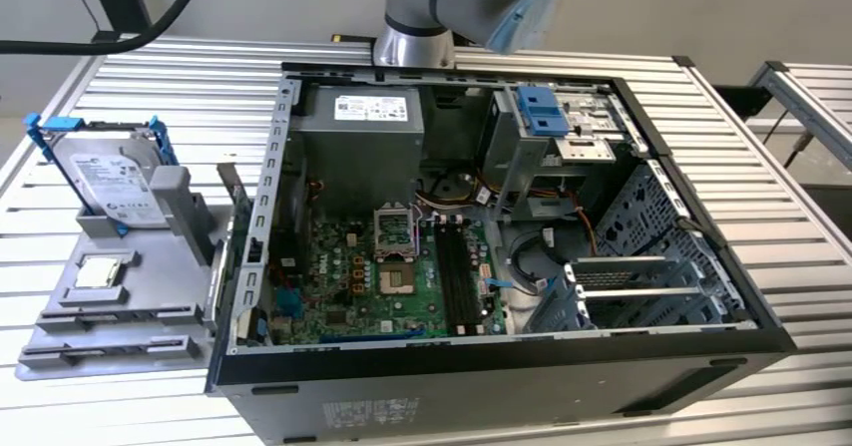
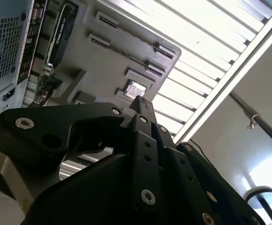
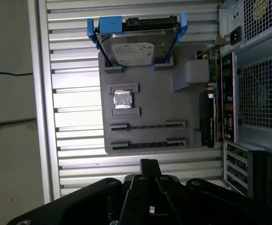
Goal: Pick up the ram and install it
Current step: 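Reach for the ram, then pick up the ram and move it above insertion slot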
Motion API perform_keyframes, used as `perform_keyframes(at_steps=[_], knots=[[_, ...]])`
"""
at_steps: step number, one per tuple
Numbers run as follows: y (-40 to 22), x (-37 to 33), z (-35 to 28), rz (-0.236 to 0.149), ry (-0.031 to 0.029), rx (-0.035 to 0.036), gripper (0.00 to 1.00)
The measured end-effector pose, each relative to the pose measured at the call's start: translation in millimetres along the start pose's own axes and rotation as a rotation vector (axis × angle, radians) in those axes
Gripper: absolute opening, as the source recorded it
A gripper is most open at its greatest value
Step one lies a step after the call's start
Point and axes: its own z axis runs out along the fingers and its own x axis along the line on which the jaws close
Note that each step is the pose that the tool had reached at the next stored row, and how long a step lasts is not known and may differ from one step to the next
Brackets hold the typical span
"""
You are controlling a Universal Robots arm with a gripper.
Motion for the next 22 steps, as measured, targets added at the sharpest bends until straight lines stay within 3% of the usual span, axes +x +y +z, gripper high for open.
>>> perform_keyframes(at_steps=[3,7,22], knots=[[0.0,0.0,0.1,0.0,-0.0001,-0.0001,0.0],[0.0,0.1,0.0,-0.036,0.0018,0.0001,0.0],[0.0,0.0,0.0,-0.248,0.0119,-0.0011,0.0]])
